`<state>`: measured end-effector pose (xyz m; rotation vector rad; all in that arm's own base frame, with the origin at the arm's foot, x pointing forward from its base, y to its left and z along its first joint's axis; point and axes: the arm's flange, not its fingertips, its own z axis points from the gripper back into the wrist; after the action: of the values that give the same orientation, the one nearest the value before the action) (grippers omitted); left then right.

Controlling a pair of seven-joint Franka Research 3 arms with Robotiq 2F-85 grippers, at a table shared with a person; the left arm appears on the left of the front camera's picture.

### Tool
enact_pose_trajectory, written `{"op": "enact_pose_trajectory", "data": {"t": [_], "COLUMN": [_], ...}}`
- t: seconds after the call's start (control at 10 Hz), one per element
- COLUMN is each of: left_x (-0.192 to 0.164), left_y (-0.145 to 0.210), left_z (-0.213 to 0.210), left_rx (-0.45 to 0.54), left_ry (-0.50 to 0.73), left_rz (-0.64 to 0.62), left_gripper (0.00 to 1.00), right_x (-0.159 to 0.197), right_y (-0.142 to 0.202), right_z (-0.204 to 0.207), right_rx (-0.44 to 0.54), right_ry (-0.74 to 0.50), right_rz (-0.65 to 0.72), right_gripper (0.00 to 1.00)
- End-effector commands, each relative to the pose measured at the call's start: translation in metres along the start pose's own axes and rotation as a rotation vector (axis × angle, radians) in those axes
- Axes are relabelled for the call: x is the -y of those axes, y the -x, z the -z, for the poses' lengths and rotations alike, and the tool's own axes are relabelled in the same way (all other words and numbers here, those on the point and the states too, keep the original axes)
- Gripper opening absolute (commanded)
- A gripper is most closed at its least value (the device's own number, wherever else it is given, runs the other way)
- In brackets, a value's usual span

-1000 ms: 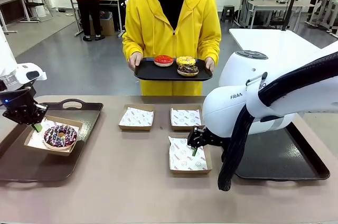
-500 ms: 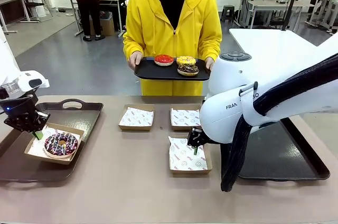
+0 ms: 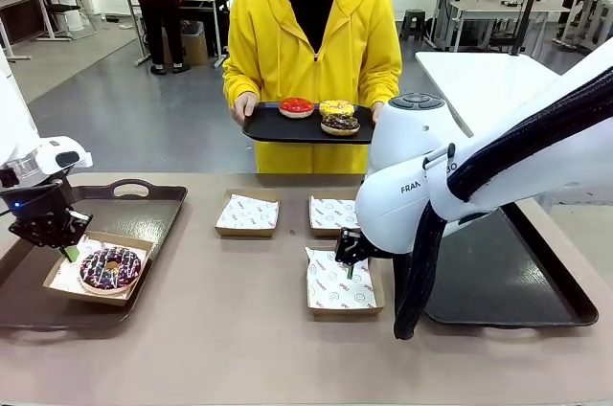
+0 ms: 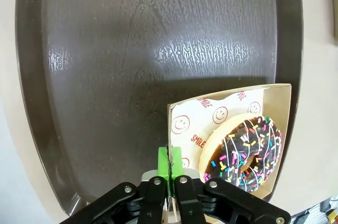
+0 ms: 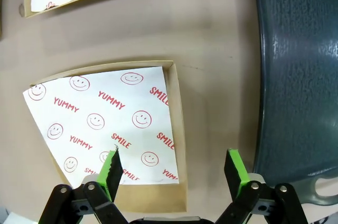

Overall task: Individually package the donuts and arrange them on the tray.
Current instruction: Place the picked Paper togo box on the Handle tray while simultaneously picking up another Paper togo box from the table with the other hand.

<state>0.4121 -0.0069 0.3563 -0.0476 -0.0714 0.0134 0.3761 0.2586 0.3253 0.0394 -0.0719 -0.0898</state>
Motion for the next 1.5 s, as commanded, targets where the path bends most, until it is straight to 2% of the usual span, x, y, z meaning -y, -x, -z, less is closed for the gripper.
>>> {"op": "enact_pose_trajectory", "data": {"t": [0.0, 0.1, 0.2, 0.3, 0.4, 0.5, 0.6, 0.7, 0.8, 1.0, 1.1, 1.2, 1.4], "left_x": [0.002, 0.002, 0.002, 0.002, 0.002, 0.002, 0.003, 0.003, 0.003, 0.002, 0.002, 0.0, -0.008], "left_y": [0.0, 0.0, 0.001, 0.0, 0.0, 0.0, 0.001, 0.002, 0.002, 0.003, 0.003, 0.002, 0.002], "left_z": [0.003, 0.003, 0.001, 0.0, -0.001, -0.001, -0.002, -0.002, -0.002, -0.004, -0.004, -0.006, -0.014], "left_rx": [-0.002, -0.001, -0.005, -0.004, -0.007, -0.007, -0.008, -0.009, -0.012, -0.015, -0.017, -0.019, -0.055], "left_ry": [-0.023, -0.024, -0.022, -0.028, -0.031, -0.035, -0.031, -0.028, -0.023, -0.011, -0.007, 0.012, 0.113], "left_rz": [-0.006, -0.003, 0.006, 0.0, 0.0, -0.008, -0.01, -0.007, -0.003, -0.001, -0.003, -0.011, -0.013], "left_gripper": [0.01, 0.01, 0.61, 0.61, 0.61, 0.64, 0.73, 1.0, 1.0, 1.0, 0.8, 0.89, 0.88], "right_x": [-0.005, -0.003, -0.002, -0.001, -0.001, -0.001, -0.001, 0.0, 0.0, 0.002, 0.002, 0.001, -0.002], "right_y": [-0.006, -0.006, -0.006, -0.006, -0.007, -0.007, -0.006, -0.006, -0.006, -0.005, -0.005, -0.005, 0.0], "right_z": [0.003, 0.003, 0.002, 0.002, 0.002, 0.002, 0.003, 0.004, 0.005, 0.008, 0.008, 0.008, -0.002], "right_rx": [0.005, 0.01, 0.011, 0.012, 0.011, 0.009, 0.008, 0.006, 0.005, 0.0, 0.0, 0.001, -0.011], "right_ry": [0.024, 0.011, 0.012, 0.009, 0.007, 0.009, 0.008, 0.005, 0.002, 0.004, 0.004, 0.012, -0.007], "right_rz": [0.009, -0.01, 0.0, 0.003, 0.007, 0.006, 0.004, 0.006, 0.013, 0.022, 0.028, 0.033, 0.046], "right_gripper": [1.0, 0.72, 0.41, 0.14, 0.0, 0.0, 0.0, 0.04, 0.0, 0.0, 0.0, 0.0, 0.0]}}
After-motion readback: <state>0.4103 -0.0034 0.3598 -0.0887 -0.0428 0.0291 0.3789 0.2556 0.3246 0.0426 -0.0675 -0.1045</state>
